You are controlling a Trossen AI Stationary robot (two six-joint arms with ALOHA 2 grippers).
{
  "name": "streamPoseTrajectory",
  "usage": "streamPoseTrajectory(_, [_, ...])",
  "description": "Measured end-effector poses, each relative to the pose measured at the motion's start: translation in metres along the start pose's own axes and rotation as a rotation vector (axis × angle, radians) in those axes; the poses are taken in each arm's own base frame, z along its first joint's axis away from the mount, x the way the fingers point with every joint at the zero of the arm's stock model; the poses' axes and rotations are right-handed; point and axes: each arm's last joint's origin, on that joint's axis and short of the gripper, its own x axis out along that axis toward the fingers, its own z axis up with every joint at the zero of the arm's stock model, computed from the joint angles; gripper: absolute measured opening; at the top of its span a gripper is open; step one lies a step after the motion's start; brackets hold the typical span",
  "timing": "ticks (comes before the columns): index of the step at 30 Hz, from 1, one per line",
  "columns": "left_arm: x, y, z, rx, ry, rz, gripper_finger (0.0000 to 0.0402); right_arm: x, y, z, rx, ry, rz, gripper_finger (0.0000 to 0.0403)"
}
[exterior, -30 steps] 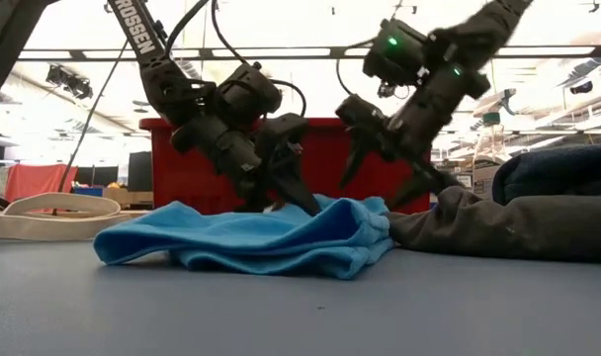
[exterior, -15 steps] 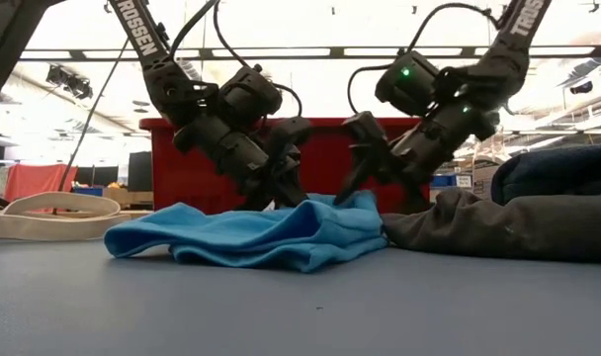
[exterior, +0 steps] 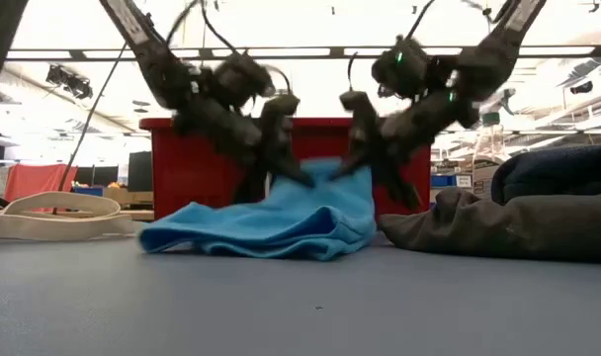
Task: Fold Laundry from Bin
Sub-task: Fold the blue shorts
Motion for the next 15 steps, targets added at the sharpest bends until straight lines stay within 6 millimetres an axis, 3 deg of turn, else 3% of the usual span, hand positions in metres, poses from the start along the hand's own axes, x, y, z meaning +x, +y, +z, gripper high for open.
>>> streamPoseTrajectory(5, [-0.042,-0.027,0.027,0.226,-0.146,-0.083,0.0030,-0.035,0.037,0.016,-0.281,-0.129,-0.020,0.0045])
streamPoseTrajectory(11, [-0.105,-0.070,0.049,0.646,-0.409,-0.113,0.0041,-0.088,0.115,0.035,-0.699,-0.369,-0.136,0.0045])
streamPoseTrajectory(15, [-0.136,-0.091,0.051,0.766,-0.535,-0.108,0.0041,-0.104,0.157,0.040,-0.885,-0.422,-0.165,0.0045])
